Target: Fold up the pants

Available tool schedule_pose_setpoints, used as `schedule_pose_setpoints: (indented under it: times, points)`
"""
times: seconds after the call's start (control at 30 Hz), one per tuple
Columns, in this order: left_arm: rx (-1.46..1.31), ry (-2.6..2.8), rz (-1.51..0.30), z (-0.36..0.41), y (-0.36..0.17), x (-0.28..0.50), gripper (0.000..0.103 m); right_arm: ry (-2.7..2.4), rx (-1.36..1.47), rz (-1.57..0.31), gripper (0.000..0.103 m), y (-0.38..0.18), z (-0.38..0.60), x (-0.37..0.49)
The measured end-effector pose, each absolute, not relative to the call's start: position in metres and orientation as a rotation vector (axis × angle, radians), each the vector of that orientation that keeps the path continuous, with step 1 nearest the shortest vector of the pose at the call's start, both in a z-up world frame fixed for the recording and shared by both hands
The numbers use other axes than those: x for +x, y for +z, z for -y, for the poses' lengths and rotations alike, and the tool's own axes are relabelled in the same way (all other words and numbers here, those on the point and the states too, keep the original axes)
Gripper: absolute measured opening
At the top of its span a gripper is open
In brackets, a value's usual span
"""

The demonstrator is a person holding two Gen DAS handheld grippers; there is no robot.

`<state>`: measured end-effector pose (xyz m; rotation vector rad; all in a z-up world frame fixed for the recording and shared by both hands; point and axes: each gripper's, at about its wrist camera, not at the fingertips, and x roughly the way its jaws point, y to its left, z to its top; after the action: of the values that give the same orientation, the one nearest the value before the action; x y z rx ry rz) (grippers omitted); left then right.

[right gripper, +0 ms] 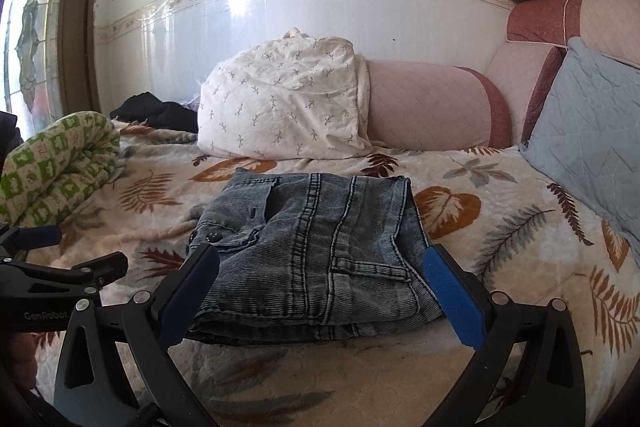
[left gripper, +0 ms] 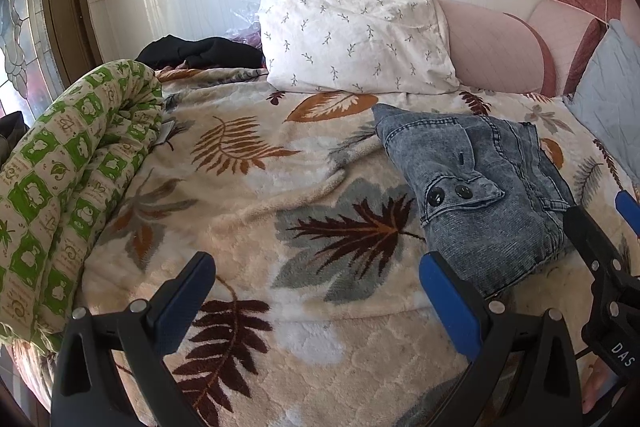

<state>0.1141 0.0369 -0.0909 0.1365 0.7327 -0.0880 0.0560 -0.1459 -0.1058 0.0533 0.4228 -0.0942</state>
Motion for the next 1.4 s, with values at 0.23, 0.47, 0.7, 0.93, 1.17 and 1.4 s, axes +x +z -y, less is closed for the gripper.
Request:
schedule_pose_setpoints:
  times: [0.23,0.47,0.7,0.93,1.17,1.4]
  points:
    - [0.136,-0.090,-0.732,-0.0352,-0.0910,0.1128,0.103,-0.094,0.052,-0.423,0.103,-0.1061,0.1450,0.0559]
    - [0.139,-0.097,-0.736,-0.0344,-0.0910,0.1119,0.103,-0.094,0.052,-0.424,0.103,-0.1060,0.1446,0.0559]
    - [0.136,-0.098,-0.738,-0.0346,-0.0911,0.1113,0.103,-0.091,0.052,-0.425,0.103,-0.1062,0.1439,0.0557]
    - [0.133,-0.101,-0.739,-0.0341,-0.0912,0.1108,0.103,-0.090,0.052,-0.422,0.103,-0.1063,0.1435,0.0553]
    - [0.129,-0.108,-0.740,-0.0328,-0.0904,0.1095,0.103,-0.089,0.050,-0.422,0.103,-0.1062,0.1440,0.0553]
    - [0.127,-0.111,-0.742,-0.0305,-0.0904,0.1083,0.103,-0.089,0.051,-0.423,0.103,-0.1061,0.1436,0.0552]
